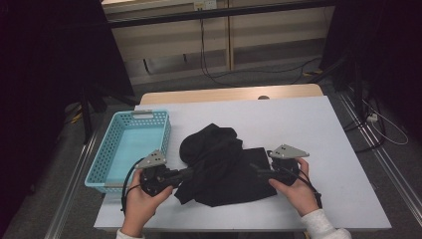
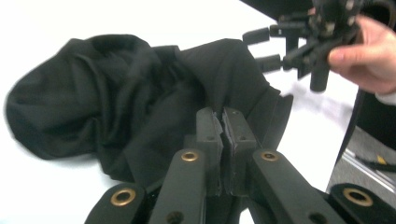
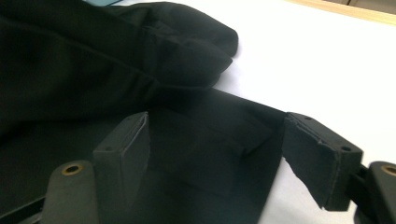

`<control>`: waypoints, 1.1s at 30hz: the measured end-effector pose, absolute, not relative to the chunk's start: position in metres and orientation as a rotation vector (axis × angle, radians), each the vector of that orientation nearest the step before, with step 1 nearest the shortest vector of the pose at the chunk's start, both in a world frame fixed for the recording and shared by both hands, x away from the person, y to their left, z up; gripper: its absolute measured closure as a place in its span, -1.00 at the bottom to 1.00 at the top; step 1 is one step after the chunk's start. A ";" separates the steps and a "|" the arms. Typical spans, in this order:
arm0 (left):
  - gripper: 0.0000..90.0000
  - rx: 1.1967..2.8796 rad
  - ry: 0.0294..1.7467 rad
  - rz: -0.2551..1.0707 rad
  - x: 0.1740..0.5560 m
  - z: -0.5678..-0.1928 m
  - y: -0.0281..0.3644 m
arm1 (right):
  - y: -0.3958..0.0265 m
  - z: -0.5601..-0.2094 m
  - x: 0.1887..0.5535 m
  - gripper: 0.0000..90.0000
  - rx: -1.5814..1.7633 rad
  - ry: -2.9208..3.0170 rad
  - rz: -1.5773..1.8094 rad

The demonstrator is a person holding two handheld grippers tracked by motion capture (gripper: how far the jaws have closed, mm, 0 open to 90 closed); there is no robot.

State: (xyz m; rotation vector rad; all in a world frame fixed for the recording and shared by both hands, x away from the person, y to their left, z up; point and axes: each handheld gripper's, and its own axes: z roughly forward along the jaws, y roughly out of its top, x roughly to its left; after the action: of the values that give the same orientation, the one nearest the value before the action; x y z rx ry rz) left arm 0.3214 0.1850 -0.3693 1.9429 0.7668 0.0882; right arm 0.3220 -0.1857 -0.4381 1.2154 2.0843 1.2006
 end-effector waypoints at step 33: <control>0.93 1.973 0.778 0.053 0.327 -0.380 0.179 | -0.130 -0.458 0.345 0.17 1.113 2.319 1.073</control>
State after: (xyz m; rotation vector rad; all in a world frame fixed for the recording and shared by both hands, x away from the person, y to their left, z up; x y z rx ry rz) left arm 0.3265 0.1792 -0.3796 1.9727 0.7781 0.0533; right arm 0.3453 -0.1297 -0.4577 1.1131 2.3189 1.0731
